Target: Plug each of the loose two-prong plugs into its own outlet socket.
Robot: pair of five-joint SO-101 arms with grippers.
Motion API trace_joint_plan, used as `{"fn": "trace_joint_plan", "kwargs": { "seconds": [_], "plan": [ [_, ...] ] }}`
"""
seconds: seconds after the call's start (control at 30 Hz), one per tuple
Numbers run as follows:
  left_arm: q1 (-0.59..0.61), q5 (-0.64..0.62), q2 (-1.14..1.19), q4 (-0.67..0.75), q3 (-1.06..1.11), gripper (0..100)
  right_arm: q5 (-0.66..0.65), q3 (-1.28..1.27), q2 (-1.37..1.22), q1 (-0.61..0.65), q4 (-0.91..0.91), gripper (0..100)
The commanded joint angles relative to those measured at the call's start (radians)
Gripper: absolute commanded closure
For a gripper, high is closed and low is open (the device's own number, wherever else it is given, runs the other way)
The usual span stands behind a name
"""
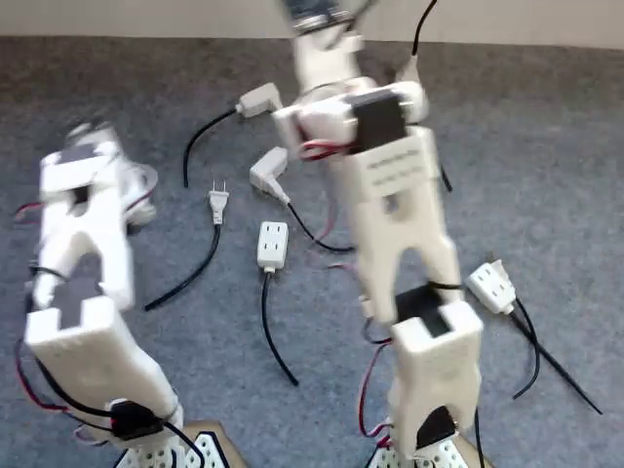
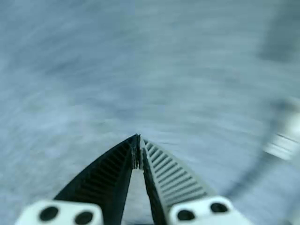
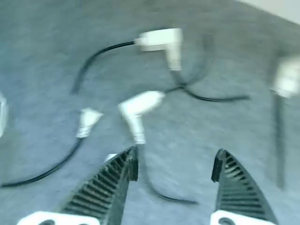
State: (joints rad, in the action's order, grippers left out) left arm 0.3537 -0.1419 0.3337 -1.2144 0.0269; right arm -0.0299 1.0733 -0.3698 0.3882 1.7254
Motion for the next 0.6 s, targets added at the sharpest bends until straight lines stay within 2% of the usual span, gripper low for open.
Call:
{"fn": "trace_joint_plan", "kwargs": {
  "seconds": [0.0, 0.13, 0.27, 0.57],
  "plan": [
    [-0.170, 0.057, -0.223, -0.006, -0.030, 99, -0.012, -0.071, 0.090, -0.163, 0.041, 74.5],
    [-0.274, 0.057, -0.289, -0.005, -0.030, 99, -0.012, -0.127, 0.094, -0.278, 0.031, 74.5],
    [-0.306, 0.058, -0.234, 0.025, -0.033, 99, -0.011, -0.134, 0.091, -0.332, -0.022, 74.5],
    [-0.329, 0.063, -0.024, 0.190, -0.042, 99, -0.014, -0.134, 0.091, -0.341, -0.059, 74.5]
  ]
}}
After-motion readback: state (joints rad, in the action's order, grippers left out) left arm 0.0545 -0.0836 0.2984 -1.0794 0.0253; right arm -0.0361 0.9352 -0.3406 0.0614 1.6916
